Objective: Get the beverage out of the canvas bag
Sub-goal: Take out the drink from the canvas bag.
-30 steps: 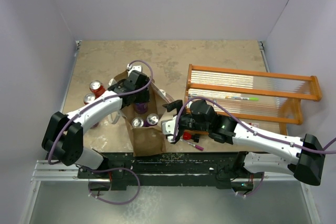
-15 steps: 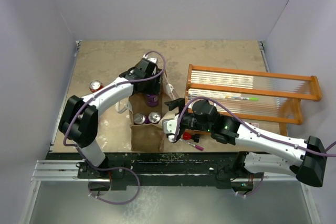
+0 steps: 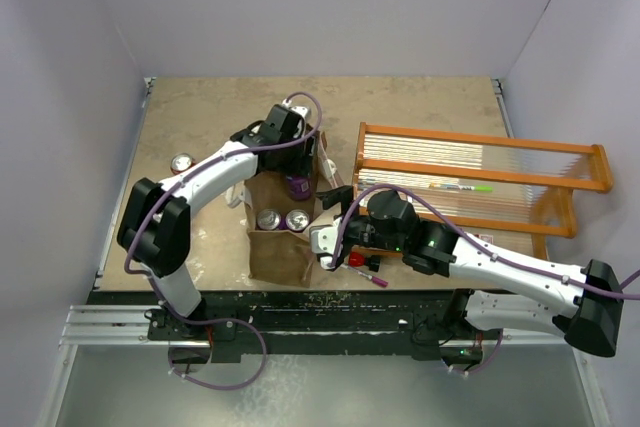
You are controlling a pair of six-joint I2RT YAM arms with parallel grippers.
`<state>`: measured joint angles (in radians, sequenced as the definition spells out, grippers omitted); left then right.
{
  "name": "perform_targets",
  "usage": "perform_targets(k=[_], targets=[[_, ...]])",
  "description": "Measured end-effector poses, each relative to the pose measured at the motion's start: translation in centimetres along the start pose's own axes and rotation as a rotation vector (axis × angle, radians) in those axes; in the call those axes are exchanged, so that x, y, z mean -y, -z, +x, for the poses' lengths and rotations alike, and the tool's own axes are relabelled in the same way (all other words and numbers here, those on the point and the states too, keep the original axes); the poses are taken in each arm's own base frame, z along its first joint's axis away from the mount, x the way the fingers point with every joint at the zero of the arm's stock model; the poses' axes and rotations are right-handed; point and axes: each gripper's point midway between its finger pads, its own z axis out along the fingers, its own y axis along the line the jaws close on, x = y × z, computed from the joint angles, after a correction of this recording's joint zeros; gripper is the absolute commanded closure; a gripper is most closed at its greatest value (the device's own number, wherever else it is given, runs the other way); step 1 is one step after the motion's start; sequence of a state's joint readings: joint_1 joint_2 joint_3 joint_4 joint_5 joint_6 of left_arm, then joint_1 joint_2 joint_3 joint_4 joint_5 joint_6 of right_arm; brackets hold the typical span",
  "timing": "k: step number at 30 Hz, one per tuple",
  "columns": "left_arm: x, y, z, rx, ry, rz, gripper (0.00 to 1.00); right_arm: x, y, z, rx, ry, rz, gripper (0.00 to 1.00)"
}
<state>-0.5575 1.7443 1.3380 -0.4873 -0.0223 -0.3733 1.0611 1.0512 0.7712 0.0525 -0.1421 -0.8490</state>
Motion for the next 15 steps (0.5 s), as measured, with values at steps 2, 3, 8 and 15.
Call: perform_targets(k=[2, 3, 8, 15], targets=[[0.1, 0.8, 0.0, -0.003, 0.0, 0.007, 1.0, 0.0, -0.1, -0.1, 0.003, -0.001, 0.002, 0.0], [0.2, 1.3, 0.0, -0.003, 0.0, 0.013, 1.0, 0.1, -0.1, -0.1, 0.005, -0.001, 0.003, 0.0], [0.6, 4.1, 0.5, -0.038, 0.02, 0.03, 1.0, 0.1, -0.3, -0.1, 0.004, -0.001, 0.002, 0.0], [1.0, 7.2, 0.7, -0.069, 0.086, 0.032, 1.0, 0.2, -0.6, -0.1, 0.004, -0.003, 0.003, 0.0]])
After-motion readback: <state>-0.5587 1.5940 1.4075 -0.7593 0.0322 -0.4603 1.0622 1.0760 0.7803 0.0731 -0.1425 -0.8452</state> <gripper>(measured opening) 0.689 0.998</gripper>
